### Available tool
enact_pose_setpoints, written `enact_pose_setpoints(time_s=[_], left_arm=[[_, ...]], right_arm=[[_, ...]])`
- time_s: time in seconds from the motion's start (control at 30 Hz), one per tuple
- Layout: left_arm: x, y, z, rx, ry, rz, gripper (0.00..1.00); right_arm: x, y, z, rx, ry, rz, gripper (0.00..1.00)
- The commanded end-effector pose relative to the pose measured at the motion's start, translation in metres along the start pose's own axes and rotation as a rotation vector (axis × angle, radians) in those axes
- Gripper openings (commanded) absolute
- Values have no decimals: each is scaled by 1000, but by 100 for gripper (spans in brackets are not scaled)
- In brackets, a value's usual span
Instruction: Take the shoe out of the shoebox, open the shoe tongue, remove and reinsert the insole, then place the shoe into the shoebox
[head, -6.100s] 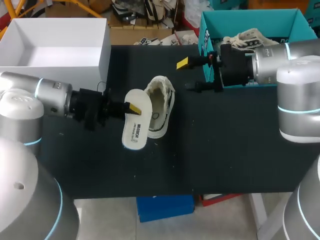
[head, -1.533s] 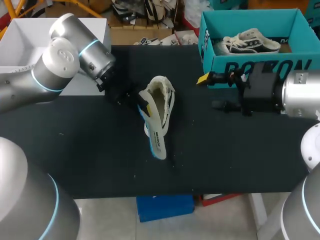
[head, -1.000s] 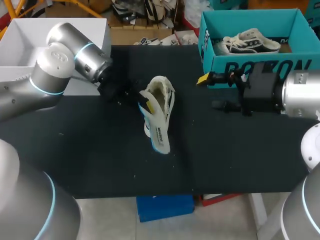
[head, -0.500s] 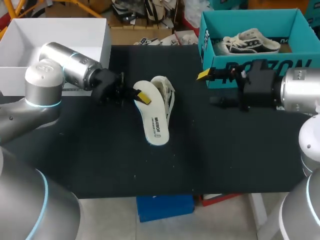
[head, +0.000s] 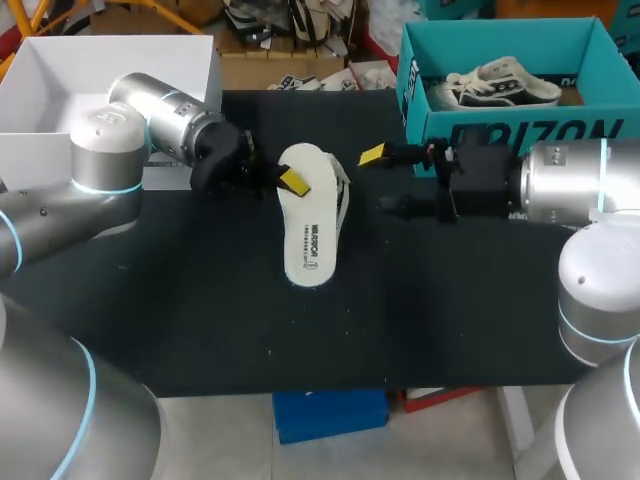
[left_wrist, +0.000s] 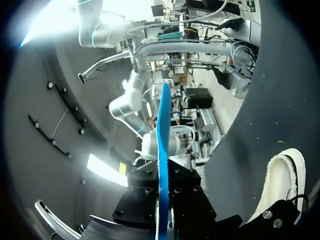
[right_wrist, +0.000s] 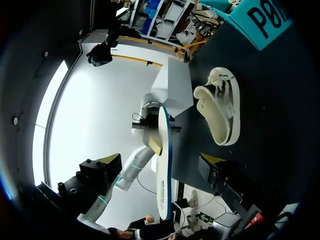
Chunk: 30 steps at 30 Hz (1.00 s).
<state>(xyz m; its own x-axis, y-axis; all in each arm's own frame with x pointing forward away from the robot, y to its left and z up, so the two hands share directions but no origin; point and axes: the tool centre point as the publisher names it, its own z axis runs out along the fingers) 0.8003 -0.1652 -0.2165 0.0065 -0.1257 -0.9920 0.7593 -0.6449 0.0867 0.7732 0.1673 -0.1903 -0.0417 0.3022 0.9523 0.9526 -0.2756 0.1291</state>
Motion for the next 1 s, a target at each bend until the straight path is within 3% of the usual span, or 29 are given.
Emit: enact_pose_setpoints(time_s=[0.03,0.27,0.37,0.5,0.6,0.73,0.93,1.0], left_arm=[[0,13,2,116,-3,13,0],[-6,20,9,151,28,27,0],[-9,22,11,160,34,30,0],[-10,26,15,160,34,36,0],[-11,29,18,159,31,41,0],[-11,32,19,151,22,43,0],[-10,30,18,86,26,35,0],[-9,29,15,63,30,30,100]], right_arm=[[-4,3,20,13,21,-3,100],[-6,-2,34,45,26,5,98],[-6,-4,36,51,25,6,51],[-7,-4,37,53,22,8,27],[-7,-5,37,54,22,9,21],[-9,-5,38,52,22,9,0],[-11,-5,41,54,24,9,0],[-11,-4,42,56,25,9,0]])
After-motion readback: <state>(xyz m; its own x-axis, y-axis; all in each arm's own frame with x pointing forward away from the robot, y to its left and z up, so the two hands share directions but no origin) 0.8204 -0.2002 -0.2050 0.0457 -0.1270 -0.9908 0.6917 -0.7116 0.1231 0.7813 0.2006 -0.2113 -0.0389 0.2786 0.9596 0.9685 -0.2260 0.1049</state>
